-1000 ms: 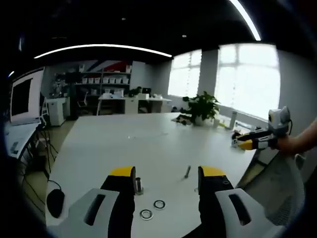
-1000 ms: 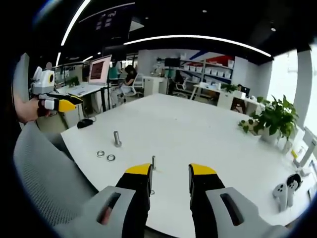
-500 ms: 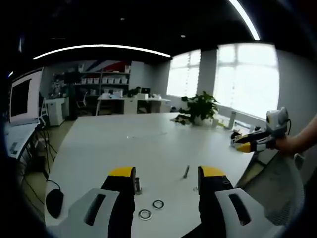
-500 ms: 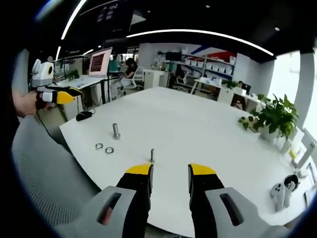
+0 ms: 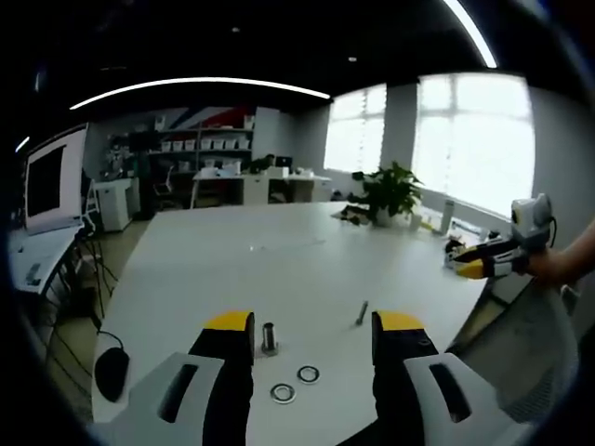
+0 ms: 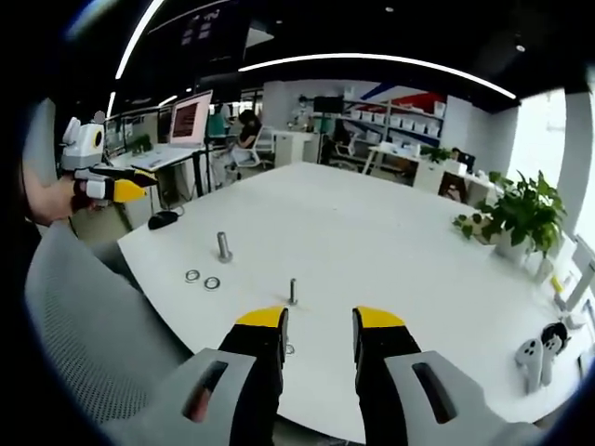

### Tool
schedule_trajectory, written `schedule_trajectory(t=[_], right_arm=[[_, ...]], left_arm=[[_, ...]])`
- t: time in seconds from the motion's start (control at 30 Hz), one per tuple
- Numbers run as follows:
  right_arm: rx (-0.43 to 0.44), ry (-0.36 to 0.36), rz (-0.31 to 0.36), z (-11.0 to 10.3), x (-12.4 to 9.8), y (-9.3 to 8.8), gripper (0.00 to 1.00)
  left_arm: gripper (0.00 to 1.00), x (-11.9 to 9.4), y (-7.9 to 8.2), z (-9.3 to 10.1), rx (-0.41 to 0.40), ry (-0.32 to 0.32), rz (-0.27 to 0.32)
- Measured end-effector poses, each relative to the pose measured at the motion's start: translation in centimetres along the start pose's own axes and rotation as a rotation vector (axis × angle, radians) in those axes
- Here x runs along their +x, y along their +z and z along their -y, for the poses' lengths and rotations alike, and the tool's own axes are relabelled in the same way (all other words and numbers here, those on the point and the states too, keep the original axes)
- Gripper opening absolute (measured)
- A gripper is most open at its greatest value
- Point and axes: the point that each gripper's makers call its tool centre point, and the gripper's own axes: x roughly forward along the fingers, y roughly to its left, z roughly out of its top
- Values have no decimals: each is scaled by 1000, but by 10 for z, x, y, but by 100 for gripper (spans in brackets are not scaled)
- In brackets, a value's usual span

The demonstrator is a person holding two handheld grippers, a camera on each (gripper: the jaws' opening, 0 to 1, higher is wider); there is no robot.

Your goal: Place the washer onto the threaded stud by aligning its center hole with the stud, sliding it down to the base, and recovering from edge contact or off-axis alignment until the washer reaches the visible bottom stop.

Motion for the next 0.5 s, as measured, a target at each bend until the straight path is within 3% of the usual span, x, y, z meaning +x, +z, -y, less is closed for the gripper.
schedule_trajectory(t=[0.5], right_arm=[[61, 104, 28, -18, 1, 6, 31]], left_arm=[[48, 1, -14, -11, 71, 76, -88]])
